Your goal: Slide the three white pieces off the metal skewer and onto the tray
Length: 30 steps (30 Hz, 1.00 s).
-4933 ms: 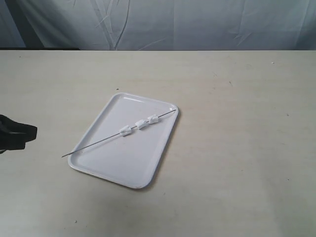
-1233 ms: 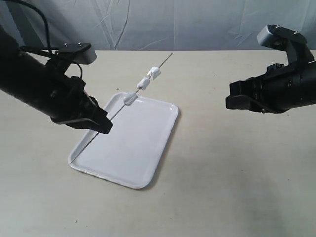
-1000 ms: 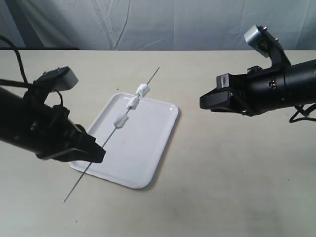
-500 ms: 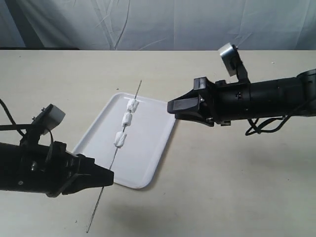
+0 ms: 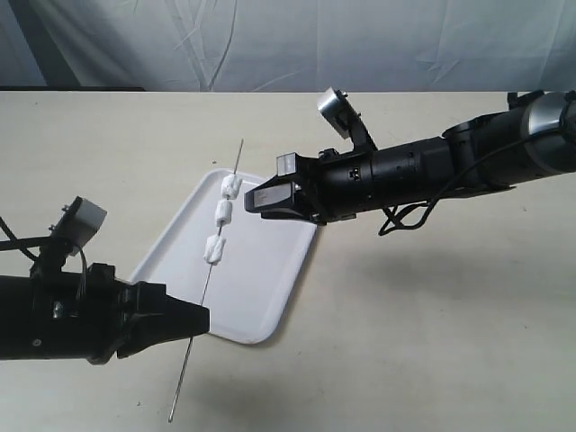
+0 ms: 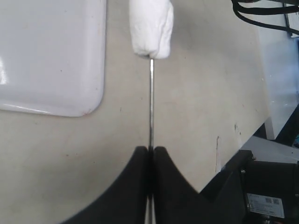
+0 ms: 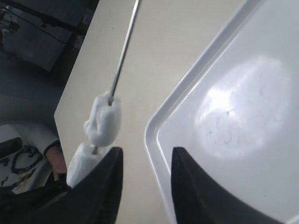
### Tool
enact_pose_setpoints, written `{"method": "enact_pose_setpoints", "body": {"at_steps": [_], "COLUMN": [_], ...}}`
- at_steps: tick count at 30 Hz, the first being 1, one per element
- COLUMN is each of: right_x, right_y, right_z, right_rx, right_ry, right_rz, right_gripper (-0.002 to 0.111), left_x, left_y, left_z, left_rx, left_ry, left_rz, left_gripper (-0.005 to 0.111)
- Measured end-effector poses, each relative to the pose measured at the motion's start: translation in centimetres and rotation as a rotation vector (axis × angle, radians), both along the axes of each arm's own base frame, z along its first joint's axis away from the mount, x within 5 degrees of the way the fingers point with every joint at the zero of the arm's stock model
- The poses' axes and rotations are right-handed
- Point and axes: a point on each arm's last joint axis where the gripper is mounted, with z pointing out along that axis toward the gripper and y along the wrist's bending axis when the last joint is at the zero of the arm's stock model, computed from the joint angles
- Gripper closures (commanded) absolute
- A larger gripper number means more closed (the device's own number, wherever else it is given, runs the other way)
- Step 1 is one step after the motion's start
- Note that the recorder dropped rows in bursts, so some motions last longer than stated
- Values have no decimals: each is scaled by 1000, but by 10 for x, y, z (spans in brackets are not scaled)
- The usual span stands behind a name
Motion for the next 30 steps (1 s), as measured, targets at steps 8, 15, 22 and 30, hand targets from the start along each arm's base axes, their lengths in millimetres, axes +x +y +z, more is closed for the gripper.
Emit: {"method": "enact_pose_setpoints", "body": {"at_steps": [8, 15, 22, 30], "right_x": [5, 6, 5, 3], "right_y": [5, 5, 5, 8], "right_z": [6, 7, 7, 8], "right_rx": [49, 51, 58, 59], "right_ry": [17, 23, 25, 27], "right_rz": [11, 9, 14, 23], "right_gripper": [62, 62, 62, 78], "left_x": [-1, -1, -5, -5], "left_y": [-1, -1, -4, -4], "left_z": [1, 2, 4, 3], "left_rx": [-18, -34, -64, -63], "left_ry": [20, 37, 55, 63], "left_rz": [3, 5, -29, -33], "left_gripper": [107, 107, 107, 107]}}
